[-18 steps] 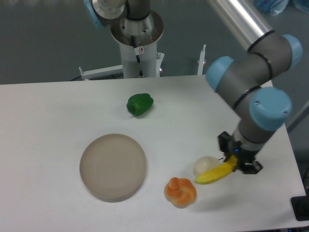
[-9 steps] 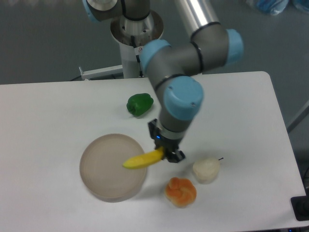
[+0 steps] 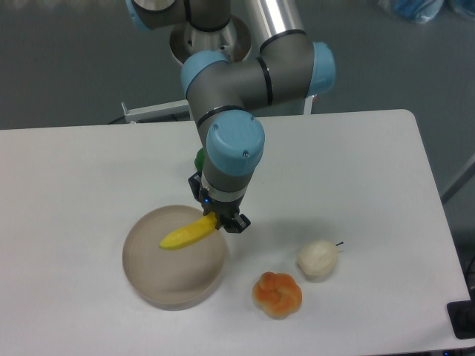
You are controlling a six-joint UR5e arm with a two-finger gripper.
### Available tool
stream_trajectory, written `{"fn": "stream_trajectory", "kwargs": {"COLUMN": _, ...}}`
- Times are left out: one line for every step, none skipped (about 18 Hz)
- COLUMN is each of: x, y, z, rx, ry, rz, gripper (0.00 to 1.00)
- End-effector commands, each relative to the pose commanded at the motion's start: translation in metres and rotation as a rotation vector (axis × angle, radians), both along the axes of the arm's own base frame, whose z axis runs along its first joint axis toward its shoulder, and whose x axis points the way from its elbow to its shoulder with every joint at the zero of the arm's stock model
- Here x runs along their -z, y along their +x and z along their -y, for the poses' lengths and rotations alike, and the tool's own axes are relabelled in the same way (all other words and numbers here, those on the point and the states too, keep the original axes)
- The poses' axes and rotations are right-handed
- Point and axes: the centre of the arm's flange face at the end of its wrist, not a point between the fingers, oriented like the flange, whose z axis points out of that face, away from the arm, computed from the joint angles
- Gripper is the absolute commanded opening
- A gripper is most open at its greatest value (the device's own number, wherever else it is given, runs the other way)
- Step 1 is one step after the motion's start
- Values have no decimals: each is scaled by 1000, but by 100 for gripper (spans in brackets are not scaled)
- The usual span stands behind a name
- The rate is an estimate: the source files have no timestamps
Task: Place bananas on a plate
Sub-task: 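Carry the held banana over the beige plate and lower it, then rotate the gripper to set the banana down inside the plate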
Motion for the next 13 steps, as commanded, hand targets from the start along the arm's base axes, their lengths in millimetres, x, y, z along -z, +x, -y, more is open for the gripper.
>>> {"fn": "stream_trajectory", "kwargs": {"x": 6, "y": -1, "z": -2, "rx": -7, "ry": -11, "rz": 1, "gripper": 16}}
{"fn": "stream_trajectory", "kwargs": {"x": 11, "y": -2, "z": -3, "rx": -9, "ry": -16, "rz": 6, "gripper": 16}}
{"fn": "stream_trajectory", "kwargs": {"x": 21, "y": -2, "z": -6, "rx": -11, "ry": -30, "rz": 9, "gripper": 16}}
{"fn": "stream_trajectory", "kwargs": {"x": 27, "y": -4, "z": -8, "rx": -43, "ry": -37, "rz": 13, "gripper": 16}}
{"fn": "stream_trajectory", "kwargs": {"x": 32, "y": -6, "z": -12, "rx": -83, "ry": -49, "rz": 15, "gripper": 16}}
{"fn": "stream_trajectory", "kwargs": {"x": 34, "y": -8, "z": -16, "rx": -128, "ry": -54, "rz": 12, "gripper": 16}}
{"fn": "stream_trajectory", "kwargs": {"x": 41, "y": -9, "z": -18, "rx": -137, "ry": -66, "rz": 13, "gripper": 16}}
{"fn": "stream_trajectory", "kwargs": {"x": 45, "y": -9, "z": -18, "rx": -138, "ry": -73, "rz": 13, "gripper": 16}}
{"fn": "stream_trajectory", "kwargs": {"x": 46, "y": -10, "z": -18, "rx": -139, "ry": -76, "rz": 10, "gripper": 16}}
{"fn": "stream_trajectory", "kwargs": {"x": 47, "y": -10, "z": -18, "rx": -139, "ry": -78, "rz": 10, "gripper": 16}}
{"fn": "stream_trajectory", "kwargs": {"x": 47, "y": -10, "z": -18, "rx": -139, "ry": -78, "rz": 10, "gripper": 16}}
{"fn": "stream_trajectory", "kwargs": {"x": 46, "y": -11, "z": -18, "rx": -143, "ry": -78, "rz": 10, "gripper": 16}}
{"fn": "stream_trajectory", "kwargs": {"x": 47, "y": -12, "z": -18, "rx": -161, "ry": -81, "rz": 8, "gripper": 16}}
